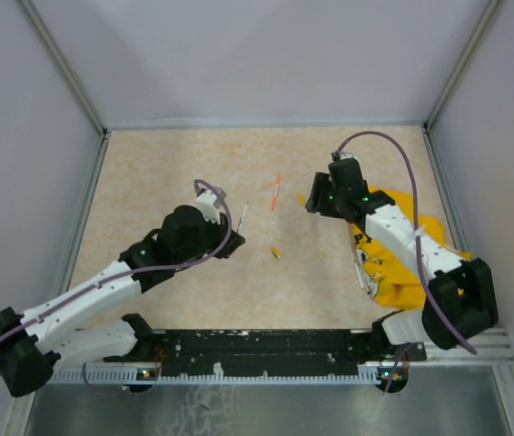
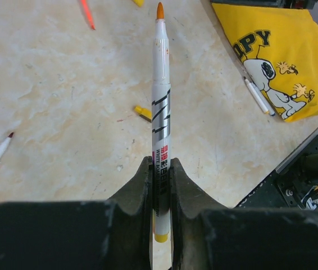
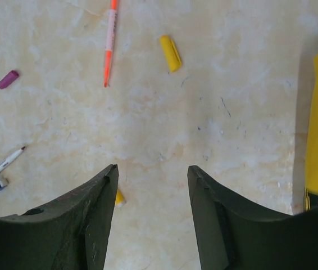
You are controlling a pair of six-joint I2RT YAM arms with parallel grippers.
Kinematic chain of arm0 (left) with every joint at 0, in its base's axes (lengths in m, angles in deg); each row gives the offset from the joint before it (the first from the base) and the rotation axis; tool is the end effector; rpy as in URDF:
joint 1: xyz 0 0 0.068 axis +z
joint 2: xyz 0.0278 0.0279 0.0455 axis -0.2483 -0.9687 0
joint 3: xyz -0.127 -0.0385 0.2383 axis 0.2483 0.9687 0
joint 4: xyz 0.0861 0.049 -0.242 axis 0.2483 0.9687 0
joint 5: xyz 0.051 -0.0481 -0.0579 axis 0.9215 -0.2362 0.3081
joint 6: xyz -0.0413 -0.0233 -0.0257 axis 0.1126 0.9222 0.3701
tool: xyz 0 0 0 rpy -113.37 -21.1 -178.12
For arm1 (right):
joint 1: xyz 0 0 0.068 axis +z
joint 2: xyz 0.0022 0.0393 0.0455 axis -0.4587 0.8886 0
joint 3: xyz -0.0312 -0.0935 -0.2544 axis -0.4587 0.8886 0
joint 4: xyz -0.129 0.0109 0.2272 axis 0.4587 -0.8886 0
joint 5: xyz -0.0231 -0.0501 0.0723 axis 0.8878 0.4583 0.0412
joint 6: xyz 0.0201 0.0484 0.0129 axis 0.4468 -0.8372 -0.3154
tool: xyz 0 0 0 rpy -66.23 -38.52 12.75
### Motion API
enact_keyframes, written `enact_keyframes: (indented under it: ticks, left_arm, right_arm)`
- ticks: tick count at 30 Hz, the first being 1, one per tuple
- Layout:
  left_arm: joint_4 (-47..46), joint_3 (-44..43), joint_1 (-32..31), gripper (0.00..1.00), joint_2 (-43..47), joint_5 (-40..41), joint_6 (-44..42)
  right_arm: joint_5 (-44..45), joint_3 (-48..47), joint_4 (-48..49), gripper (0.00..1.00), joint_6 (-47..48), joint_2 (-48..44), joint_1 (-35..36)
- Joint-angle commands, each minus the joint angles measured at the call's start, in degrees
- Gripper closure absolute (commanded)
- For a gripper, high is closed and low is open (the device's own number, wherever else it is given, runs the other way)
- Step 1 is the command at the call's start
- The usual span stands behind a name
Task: Insert the pens into the pen caps
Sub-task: Move the pen cap to the center of the board.
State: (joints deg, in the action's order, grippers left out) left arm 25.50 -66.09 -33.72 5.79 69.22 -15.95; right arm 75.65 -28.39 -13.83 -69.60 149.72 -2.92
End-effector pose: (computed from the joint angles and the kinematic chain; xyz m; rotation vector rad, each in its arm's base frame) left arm 0.1573 -0.1733 0.2841 0.3761 2.0746 -0.7698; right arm 0.2598 0.1151 0.2698 0.1734 2.3443 0.4042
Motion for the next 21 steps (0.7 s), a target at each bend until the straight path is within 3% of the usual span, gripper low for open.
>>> enact_keyframes:
  ticks: [1, 10, 21]
  left_arm:
    - [3.9, 0.2, 3.2, 1.0, 4.3, -0.4, -1.2]
    - [6.5, -0.4, 9.0, 1.0, 6.7, -3.6, -7.2]
    - [7.7, -2.5, 9.2, 1.0, 5.8, -2.9, -12.2]
  right_arm:
    - [-7.1, -9.6, 0.1, 0.46, 8.9, 8.4, -2.3]
    - [-6.3, -26.5, -6.0, 0.48, 18.8, 29.6, -2.7]
    - [-2.9, -35.9, -9.3, 0.5, 24.7, 41.1, -2.7]
